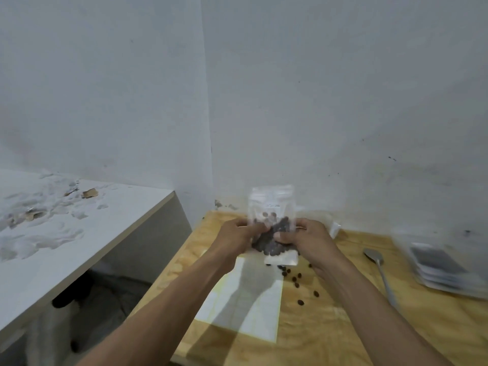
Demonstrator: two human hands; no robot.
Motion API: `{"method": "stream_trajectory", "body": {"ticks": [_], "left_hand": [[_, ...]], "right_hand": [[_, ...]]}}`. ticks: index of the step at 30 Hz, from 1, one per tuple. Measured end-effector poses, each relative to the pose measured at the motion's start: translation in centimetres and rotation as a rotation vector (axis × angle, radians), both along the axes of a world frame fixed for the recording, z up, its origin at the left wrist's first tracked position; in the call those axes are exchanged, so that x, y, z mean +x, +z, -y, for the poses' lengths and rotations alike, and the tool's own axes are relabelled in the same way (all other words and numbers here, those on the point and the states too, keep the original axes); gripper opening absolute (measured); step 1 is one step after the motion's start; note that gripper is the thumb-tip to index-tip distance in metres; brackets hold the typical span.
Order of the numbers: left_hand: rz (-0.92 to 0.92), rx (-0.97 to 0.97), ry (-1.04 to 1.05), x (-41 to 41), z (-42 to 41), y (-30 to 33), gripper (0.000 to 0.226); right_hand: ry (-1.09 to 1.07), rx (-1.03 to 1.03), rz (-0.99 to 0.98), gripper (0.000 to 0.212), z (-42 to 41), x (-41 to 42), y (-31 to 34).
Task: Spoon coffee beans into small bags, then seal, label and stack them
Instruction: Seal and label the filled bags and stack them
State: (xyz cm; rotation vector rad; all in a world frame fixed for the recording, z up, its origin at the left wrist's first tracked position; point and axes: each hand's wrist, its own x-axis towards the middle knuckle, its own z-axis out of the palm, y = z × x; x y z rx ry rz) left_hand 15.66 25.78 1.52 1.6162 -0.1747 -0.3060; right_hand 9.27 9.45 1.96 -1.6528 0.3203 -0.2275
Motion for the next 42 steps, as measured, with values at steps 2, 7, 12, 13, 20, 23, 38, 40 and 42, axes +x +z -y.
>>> {"method": "stream_trajectory", "body": {"ticks": [2, 7, 12, 13, 20, 23, 38, 40, 42], "left_hand": [[0.002, -0.012, -0.040, -0.6, 1.4, -0.3, 0.016], [-0.041, -0.052, -0.012, -1.8, 6.7, 0.0, 0.024], [-0.059, -0.049, -0.164, -3.2, 13.1, 0.5, 0.009], [-0.041, -0.039, -0.181, -3.6, 14.5, 0.5, 0.007], [0.205, 0.210, -0.241, -6.5, 24.8, 0.6, 0.052], [0.226, 0.263, -0.289, -7.4, 28.2, 0.3, 0.066], [0.203, 0.487, -0.392, -7.7, 32.8, -3.4, 0.058], [0.247, 0.465, -0.393, -7.7, 32.5, -3.5, 0.069], [0.256, 0.455, -0.400, -7.8, 32.4, -3.6, 0.069]], "right_hand": [[-0.064, 0.009, -0.002, 0.027, 1.5, -0.4, -0.2], [-0.149, -0.025, -0.016, 0.024, 6.1, -1.9, -1.2], [-0.315, -0.149, 0.013, 0.024, 12.1, -4.8, -1.2], [-0.366, -0.167, 0.008, 0.032, 13.4, -5.5, -1.0], [-0.624, -0.484, -0.080, 0.057, 20.5, -10.1, -0.1], [-0.670, -0.553, -0.146, 0.059, 22.9, -11.4, -0.3], [-0.602, -0.580, -0.323, 0.044, 26.7, -12.2, -4.9], [-0.604, -0.586, -0.326, 0.044, 26.6, -12.1, -4.9], [-0.613, -0.609, -0.338, 0.045, 26.4, -12.0, -4.8]]}}
